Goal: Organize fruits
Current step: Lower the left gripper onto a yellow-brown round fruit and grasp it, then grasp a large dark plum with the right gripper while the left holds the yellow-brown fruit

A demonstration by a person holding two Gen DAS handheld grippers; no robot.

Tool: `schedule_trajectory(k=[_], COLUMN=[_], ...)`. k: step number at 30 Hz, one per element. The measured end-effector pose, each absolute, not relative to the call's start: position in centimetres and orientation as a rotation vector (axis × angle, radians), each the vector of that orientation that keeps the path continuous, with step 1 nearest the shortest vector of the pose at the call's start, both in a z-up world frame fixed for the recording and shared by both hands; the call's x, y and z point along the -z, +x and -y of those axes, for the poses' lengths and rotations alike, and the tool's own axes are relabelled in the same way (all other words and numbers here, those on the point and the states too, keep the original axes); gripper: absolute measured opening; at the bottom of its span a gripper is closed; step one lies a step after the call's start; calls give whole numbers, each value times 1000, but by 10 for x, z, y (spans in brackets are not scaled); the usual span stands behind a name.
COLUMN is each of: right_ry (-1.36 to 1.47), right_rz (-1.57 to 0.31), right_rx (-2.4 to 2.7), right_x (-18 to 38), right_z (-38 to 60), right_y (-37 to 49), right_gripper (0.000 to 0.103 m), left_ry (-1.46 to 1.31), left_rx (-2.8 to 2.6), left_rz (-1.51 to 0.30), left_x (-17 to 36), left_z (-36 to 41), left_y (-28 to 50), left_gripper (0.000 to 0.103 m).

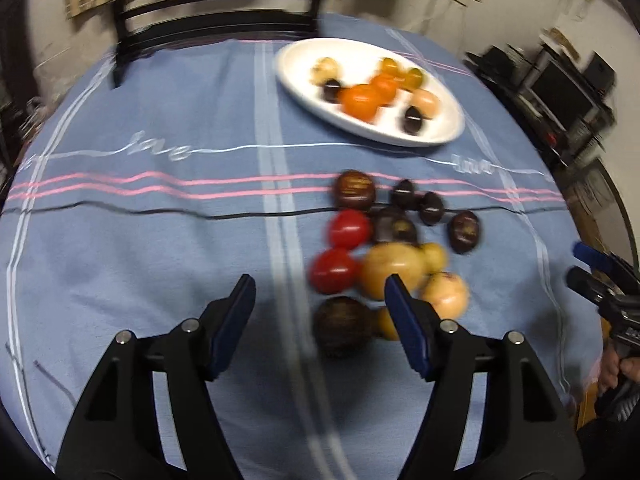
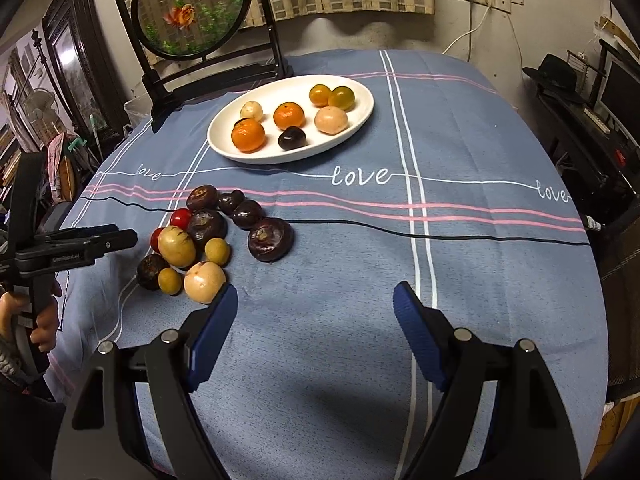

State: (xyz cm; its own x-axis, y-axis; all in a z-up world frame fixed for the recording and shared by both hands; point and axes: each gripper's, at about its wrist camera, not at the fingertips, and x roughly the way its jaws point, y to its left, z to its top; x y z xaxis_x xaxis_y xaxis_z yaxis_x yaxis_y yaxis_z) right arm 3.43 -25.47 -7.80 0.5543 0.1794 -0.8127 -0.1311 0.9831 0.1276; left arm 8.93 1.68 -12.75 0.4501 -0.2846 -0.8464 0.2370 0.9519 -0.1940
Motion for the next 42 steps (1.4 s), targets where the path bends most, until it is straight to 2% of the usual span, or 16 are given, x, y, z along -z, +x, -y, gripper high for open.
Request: schedule_trajectory(k=[3, 7, 16, 18, 20, 22, 35, 42], right_ry=[61, 77, 93, 93, 96, 101, 101, 114], right_rz=[-970, -970, -983, -986, -989, -993, -1006, -1016], right_rx=[-176, -158, -142, -140, -136, -133, -144, -165], right_x=[79, 81, 86, 86, 87, 88, 91, 96], right_z=[258, 264, 269, 269, 270, 271, 269, 268], right_y=[34, 31, 31, 31, 31, 32, 34, 41], right_gripper=[80, 80, 80, 80, 80, 80, 80, 80], left_ry=[-8, 12, 26, 27, 19, 4, -25, -46], left_rx=[378, 403, 451, 468, 485, 480, 465, 467], left_rz=[-1059, -1085, -1069, -1078, -1099, -1125, -1129, -1100], left_x=[130, 140, 143, 145, 147, 153, 159, 145], left_z=[7, 21, 36, 37, 36, 33, 35, 26], left_y=[90, 97, 108, 106, 103, 101, 109, 99], left_gripper=[68, 60, 60, 57, 49, 46, 45, 45])
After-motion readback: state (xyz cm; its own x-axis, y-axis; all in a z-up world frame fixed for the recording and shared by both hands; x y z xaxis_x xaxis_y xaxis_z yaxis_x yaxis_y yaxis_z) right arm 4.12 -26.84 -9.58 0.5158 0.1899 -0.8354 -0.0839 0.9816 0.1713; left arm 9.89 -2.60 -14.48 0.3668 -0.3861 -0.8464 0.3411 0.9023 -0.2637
